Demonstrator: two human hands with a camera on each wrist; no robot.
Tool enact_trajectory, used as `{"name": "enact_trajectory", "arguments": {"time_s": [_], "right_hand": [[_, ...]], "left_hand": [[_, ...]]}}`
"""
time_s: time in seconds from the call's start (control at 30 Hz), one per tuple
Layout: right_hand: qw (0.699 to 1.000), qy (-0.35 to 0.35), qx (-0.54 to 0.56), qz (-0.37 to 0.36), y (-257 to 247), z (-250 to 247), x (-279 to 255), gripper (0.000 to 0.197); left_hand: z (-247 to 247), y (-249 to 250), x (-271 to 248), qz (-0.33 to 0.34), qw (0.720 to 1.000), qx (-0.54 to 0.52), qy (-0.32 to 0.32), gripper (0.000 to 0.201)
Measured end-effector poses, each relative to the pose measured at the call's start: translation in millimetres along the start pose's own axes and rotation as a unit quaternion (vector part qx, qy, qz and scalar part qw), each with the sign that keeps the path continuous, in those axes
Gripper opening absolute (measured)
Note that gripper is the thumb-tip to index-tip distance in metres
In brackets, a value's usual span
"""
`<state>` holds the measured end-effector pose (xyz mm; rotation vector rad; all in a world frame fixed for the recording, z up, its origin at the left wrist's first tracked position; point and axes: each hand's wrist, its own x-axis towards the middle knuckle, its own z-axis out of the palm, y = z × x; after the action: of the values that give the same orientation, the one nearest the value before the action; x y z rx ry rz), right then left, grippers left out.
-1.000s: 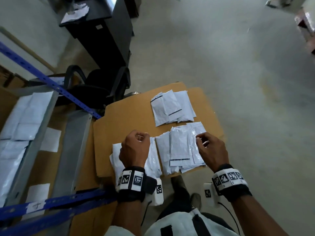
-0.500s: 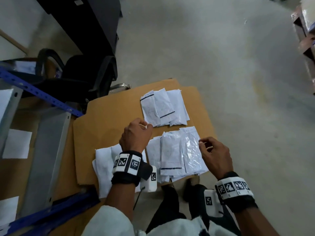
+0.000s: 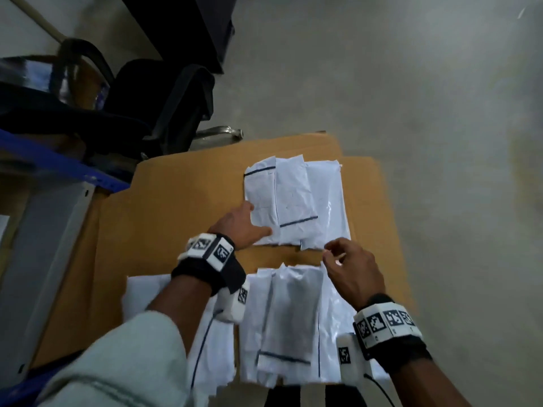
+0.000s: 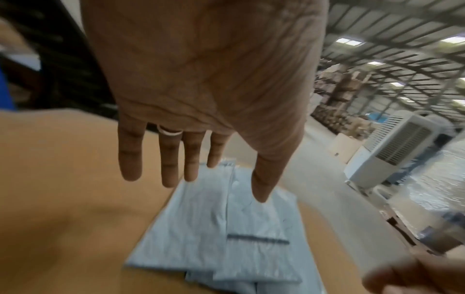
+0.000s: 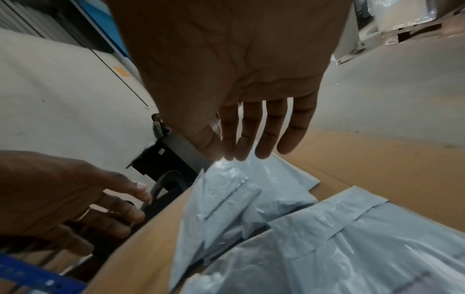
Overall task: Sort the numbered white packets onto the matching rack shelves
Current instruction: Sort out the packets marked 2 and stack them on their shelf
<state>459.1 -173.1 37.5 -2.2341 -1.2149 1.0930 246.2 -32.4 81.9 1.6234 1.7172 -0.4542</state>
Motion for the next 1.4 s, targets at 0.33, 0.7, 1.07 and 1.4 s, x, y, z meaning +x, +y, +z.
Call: {"name": "enact_trajectory", "arguments": {"time_s": [0.33,0.7,1.07,1.4], "right_hand": [[0.997,-0.021,-0.069,-0.007,29.4,39.6,110.6,0.027],[0.999,0.001,0.043,-0.014,32.8,40.5,115.8,0.019],[0.990,0.020,-0.126,0.054,57.7,7.0,110.0,0.028],[0.985,-0.006,-0.167,-0.048,26.4,46.5,122.4,0.105]], "left_hand": [[109.0,-23.5,92.1,-0.082,0.956,-0.227,0.165,0.088],[122.6,-43.8,120.2,-0.112,0.911,-0.277,0.286,0.049],[114.9,-32.6,109.8,-0.175,0.925,-0.201,0.271,0.020],[107.3,-10.1,113.9,-0.129,0.964,-0.141,0.183,0.129]]}}
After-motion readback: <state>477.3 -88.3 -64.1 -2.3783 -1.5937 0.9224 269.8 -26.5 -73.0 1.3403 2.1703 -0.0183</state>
